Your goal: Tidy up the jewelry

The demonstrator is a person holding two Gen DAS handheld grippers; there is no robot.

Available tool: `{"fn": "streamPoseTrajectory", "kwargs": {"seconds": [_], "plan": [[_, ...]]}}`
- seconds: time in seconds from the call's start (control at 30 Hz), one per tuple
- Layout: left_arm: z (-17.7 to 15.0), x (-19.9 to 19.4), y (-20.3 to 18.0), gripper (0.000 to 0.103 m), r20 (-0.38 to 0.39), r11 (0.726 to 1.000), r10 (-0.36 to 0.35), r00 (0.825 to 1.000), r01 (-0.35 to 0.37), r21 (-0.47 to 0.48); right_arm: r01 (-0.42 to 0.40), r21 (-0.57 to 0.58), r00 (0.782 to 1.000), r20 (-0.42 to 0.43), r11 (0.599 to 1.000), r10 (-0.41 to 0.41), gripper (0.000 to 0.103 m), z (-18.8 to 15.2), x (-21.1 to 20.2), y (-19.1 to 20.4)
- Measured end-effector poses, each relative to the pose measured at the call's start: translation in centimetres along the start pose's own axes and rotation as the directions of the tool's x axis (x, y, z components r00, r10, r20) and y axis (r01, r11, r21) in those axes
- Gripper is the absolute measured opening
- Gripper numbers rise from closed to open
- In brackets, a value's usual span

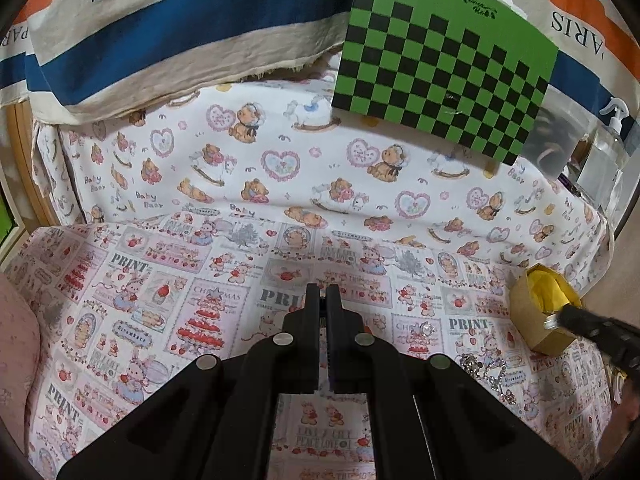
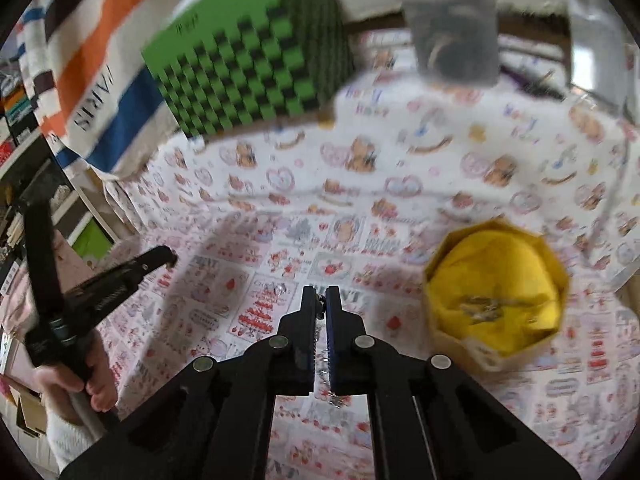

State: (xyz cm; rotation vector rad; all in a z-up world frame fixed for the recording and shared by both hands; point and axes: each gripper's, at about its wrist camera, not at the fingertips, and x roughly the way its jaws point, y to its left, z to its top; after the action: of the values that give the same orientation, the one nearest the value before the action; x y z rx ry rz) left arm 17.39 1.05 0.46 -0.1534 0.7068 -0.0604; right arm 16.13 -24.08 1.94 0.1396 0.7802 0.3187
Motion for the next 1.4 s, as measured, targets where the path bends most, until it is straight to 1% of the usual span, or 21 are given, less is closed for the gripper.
{"fn": "streamPoseTrajectory", "kwargs": {"seconds": [0.1, 0.17, 0.23, 0.3, 0.4, 0.5, 0.57, 0.67, 0.8, 0.83, 0.87, 0.93, 1.0, 1.1, 1.27, 1.33, 1.4], "plan": [[0.0, -0.2, -0.2, 0.002, 0.012, 1.0, 0.004, 1.0, -0.004, 0.01, 0.03, -0.003, 0.996, 0.082, 1.0, -0.029, 0.005, 0.3, -2.7, -1.3], [-0.1, -0.2, -0.3, 0.002, 0.014, 1.0, 0.002, 1.0, -0.002, 0.015, 0.048, 0.007, 0.991, 0.123, 0.999, -0.048, 0.005, 0.5, -3.6, -2.3], [-0.1, -0.1, -0.3, 0.002, 0.012, 1.0, -0.01, 1.0, 0.01, 0.014, 0.07, 0.018, 0.989, 0.132, 0.997, -0.071, 0.005, 0.6, -4.0, -3.4], [-0.1, -0.1, -0.5, 0.002, 0.017, 1.0, -0.006, 1.0, 0.005, 0.021, 0.089, 0.041, 0.985, 0.143, 0.995, -0.094, 0.005, 0.5, -4.2, -4.8], [-0.2, -0.3, -1.0, 0.002, 0.04, 0.999, 0.016, 0.999, -0.017, 0.047, 0.089, 0.086, 0.982, 0.162, 0.992, -0.102, 0.005, 0.3, -4.1, -6.6], [-0.3, -0.2, -1.1, 0.002, 0.039, 0.999, 0.006, 0.999, -0.008, 0.053, 0.108, 0.138, 0.975, 0.179, 0.984, -0.132, 0.005, 0.1, -3.6, -8.4], [-0.3, -0.1, -1.2, 0.002, 0.038, 0.998, 0.009, 0.999, -0.011, 0.055, 0.099, 0.154, 0.978, 0.165, 0.983, -0.124, 0.005, 0.1, -3.2, -9.0], [-0.4, -0.1, -1.4, 0.002, 0.044, 0.998, 0.016, 0.999, -0.019, 0.066, 0.093, 0.166, 0.976, 0.178, 0.982, -0.123, 0.005, 0.0, -3.1, -9.8], [-0.4, -0.3, -1.6, 0.002, 0.041, 0.997, 0.009, 0.999, -0.012, 0.077, 0.057, 0.19, 0.98, 0.177, 0.98, -0.091, 0.006, 0.1, -2.9, -10.5], [-0.3, -0.6, -1.5, 0.002, 0.038, 0.997, -0.006, 0.999, 0.003, 0.075, 0.04, 0.203, 0.982, 0.173, 0.978, -0.076, 0.007, 0.1, -2.9, -10.8], [-0.1, -1.1, -1.3, 0.002, 0.051, 0.998, -0.019, 0.999, 0.016, 0.06, 0.029, 0.21, 0.984, 0.167, 0.977, -0.065, 0.013, 0.1, -2.8, -11.0], [0.2, -2.3, -1.1, 0.002, 0.079, 0.998, -0.04, 0.996, 0.037, 0.041, 0.031, 0.234, 0.983, 0.169, 0.972, -0.072, 0.021, 0.1, -3.0, -11.4], [0.4, -3.2, -1.5, 0.002, 0.09, 0.997, -0.064, 0.994, 0.061, 0.037, 0.035, 0.238, 0.982, 0.175, 0.971, -0.078, 0.021, 0.1, -3.4, -11.8], [0.7, -4.1, -3.5, 0.002, 0.088, 0.992, -0.115, 0.989, 0.11, 0.061, 0.03, 0.256, 0.98, 0.181, 0.966, -0.078, 0.021, 0.3, -4.1, -12.4], [1.6, -4.2, -9.1, 0.002, 0.044, 0.974, -0.192, 0.98, 0.185, 0.128, 0.037, 0.282, 0.983, 0.163, 0.959, -0.086, 0.021, 0.2, -4.5, -13.3], [2.0, -4.1, -11.4, 0.002, 0.038, 0.968, -0.208, 0.977, 0.199, 0.156, 0.051, 0.304, 0.983, 0.154, 0.951, -0.102, 0.021, -0.2, -4.4, -13.9], [2.5, -3.8, -13.3, 0.002, 0.023, 0.959, -0.24, 0.971, 0.233, 0.163, 0.049, 0.341, 0.984, 0.147, 0.939, -0.105, 0.023, -0.5, -4.1, -14.6]]}}
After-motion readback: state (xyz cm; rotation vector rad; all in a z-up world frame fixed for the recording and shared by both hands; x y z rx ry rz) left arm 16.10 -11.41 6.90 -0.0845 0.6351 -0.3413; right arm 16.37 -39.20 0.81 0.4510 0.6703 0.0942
